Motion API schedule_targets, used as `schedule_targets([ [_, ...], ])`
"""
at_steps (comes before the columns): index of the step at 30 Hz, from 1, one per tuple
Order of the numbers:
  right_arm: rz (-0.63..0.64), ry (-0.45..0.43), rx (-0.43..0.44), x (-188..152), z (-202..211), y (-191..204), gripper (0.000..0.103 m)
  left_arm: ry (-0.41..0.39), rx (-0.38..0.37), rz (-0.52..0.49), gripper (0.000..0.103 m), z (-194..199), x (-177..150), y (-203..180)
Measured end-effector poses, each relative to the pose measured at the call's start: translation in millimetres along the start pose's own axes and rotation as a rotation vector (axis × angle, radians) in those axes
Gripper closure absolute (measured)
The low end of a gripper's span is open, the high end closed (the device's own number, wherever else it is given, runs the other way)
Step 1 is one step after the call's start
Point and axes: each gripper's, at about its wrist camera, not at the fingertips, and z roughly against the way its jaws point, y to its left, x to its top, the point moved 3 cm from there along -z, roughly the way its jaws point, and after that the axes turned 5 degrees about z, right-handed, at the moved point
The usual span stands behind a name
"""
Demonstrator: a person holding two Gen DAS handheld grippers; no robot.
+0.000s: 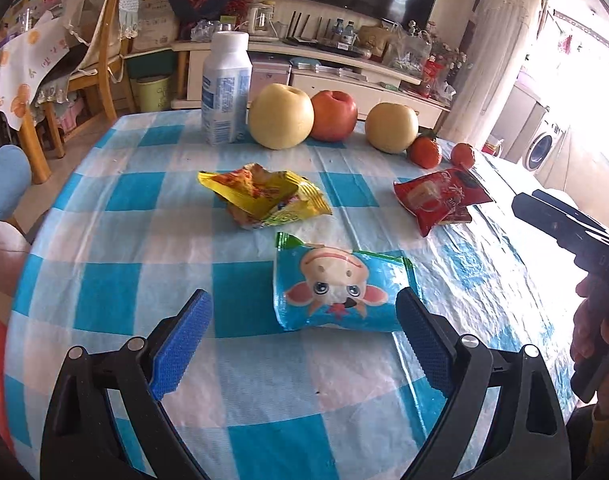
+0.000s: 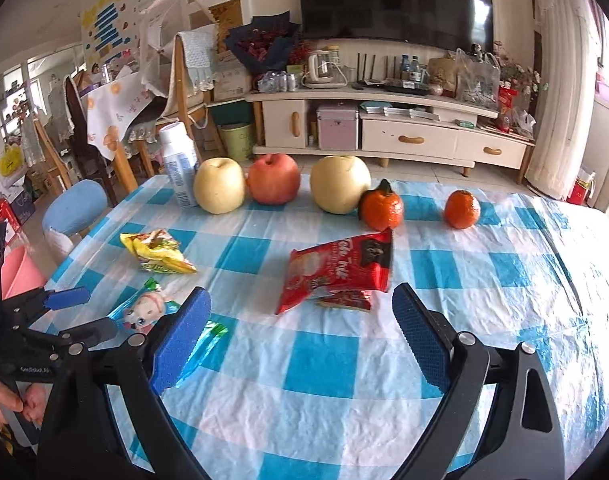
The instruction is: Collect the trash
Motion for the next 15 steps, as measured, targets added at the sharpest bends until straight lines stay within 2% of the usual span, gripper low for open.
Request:
schedule_targets([
  [6, -0.085, 0.033, -0.021, -5.4, -17.1, -39.8, 0.010, 0.013, -0.019, 0.079, 0.011, -20.6, 2.2, -9.8],
  [11, -0.163, 0.061, 0.022, -8.9, -35.0, -60.2, 0.010, -0.011, 0.003, 0.158, 0.011, -32.9, 10.5, -9.1],
  [15, -0.186, 0.068, 0.050, -8.3, -50.8, -65.2, 0.010, 0.005, 0.037, 0.176, 0.011, -46.0, 13.8, -9.6],
])
